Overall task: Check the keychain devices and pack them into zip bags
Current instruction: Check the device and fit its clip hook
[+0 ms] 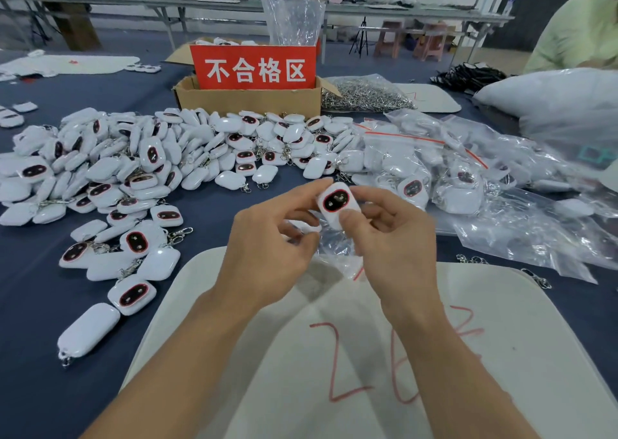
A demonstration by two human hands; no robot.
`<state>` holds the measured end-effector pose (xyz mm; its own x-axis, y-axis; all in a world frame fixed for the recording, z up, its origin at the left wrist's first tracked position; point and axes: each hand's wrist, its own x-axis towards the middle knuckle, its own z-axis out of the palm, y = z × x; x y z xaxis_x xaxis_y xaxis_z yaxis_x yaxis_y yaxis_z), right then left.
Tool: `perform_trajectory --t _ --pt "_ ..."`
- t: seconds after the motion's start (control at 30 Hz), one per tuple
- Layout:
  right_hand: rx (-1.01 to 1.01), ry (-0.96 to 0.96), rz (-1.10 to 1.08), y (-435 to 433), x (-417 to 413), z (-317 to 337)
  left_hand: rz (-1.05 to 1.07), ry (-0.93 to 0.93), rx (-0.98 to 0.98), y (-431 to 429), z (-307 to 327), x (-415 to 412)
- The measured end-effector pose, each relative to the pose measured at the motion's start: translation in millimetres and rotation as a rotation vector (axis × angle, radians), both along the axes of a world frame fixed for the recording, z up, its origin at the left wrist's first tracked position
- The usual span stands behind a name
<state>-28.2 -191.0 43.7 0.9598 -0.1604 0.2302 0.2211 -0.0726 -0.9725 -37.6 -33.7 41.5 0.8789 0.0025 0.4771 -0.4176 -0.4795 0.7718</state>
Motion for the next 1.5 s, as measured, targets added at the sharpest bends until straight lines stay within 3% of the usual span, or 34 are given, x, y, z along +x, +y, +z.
perform_trajectory --t 0.17,0.33,0.47,0.63,0.8,0.93,1.1,1.37,1.43,1.5 --pt "0.217 0.202 0.279 0.4 -2.5 3.8 0.008 0.034 -0.062 -3.1 -5.0 2.5" --pt "-0.222 -0.084 0.108 4.5 -7.2 3.1 0.054 0.068 -0.045 -1.7 -6.8 3.1" --pt "-0.114 -0.031 -0.040 5.2 -4.8 0.4 0.078 0.040 -0.132 -5.1 -8.1 2.5" --pt "0.123 0.161 -0.292 -11.5 6.1 0.2 0.269 0.143 0.233 -9.3 -8.4 0.3" --pt "0.103 0.166 -0.485 -26.6 11.0 -0.5 0.260 0.131 0.429 -39.1 -15.9 -11.1" --pt "-0.004 0.181 -0.506 -31.2 14.7 -5.2 0.285 0.134 0.600 -48.9 -21.8 -9.3" --pt "-0.341 0.255 -0.375 -24.1 15.8 -17.1 0.328 0.204 0.371 -47.0 -23.6 -5.7" --pt "-0.002 0.291 0.206 -11.4 12.7 -10.2 0.183 0.024 0.202 -39.2 -24.1 -9.7" --pt "-0.131 0.273 0.252 -12.5 10.4 -10.0 0.163 -0.003 0.162 -37.4 -22.8 -9.6" --pt "-0.397 0.204 0.215 -12.4 9.7 -10.7 0.141 -0.058 0.155 -36.6 -20.4 -11.4"
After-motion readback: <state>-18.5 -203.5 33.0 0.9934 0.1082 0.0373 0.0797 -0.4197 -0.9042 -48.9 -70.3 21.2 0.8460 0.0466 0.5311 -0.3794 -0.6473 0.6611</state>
